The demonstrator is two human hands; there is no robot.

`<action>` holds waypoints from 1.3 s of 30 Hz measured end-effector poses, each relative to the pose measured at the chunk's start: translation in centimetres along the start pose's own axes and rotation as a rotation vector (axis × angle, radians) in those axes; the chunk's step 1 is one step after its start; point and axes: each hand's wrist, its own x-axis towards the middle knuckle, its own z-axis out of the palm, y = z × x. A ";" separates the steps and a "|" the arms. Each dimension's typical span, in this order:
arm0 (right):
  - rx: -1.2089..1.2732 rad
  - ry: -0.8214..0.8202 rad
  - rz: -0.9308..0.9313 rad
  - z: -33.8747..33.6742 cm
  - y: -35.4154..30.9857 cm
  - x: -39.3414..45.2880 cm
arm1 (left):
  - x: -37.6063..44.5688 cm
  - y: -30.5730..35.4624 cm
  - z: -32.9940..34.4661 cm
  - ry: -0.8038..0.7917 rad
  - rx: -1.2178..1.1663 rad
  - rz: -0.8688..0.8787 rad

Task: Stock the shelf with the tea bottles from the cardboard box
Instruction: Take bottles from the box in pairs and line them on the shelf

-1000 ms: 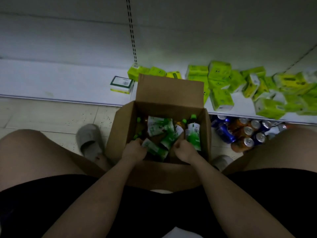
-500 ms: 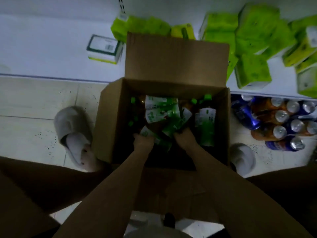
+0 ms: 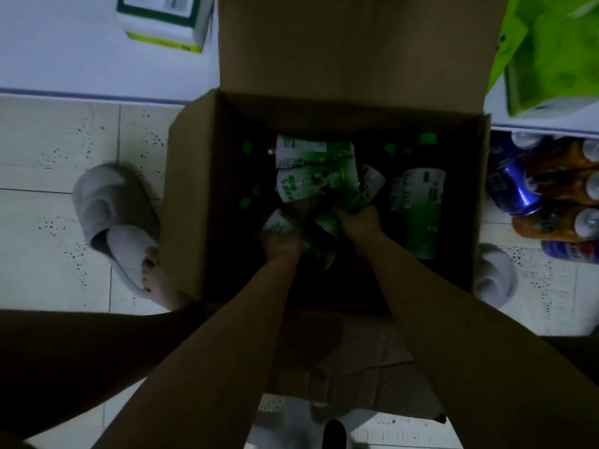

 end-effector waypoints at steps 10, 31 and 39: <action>-0.072 -0.327 0.253 -7.0 -2.8 -8.6 | -6.7 4.5 -6.6 -0.178 0.281 0.330; 0.281 -0.579 -0.331 -9.7 -6.1 -25.7 | -21.3 10.7 -17.6 -0.407 0.143 0.770; 0.344 -0.494 -0.447 -10.0 -6.3 -26.0 | -21.5 10.9 -17.2 -0.538 0.024 0.786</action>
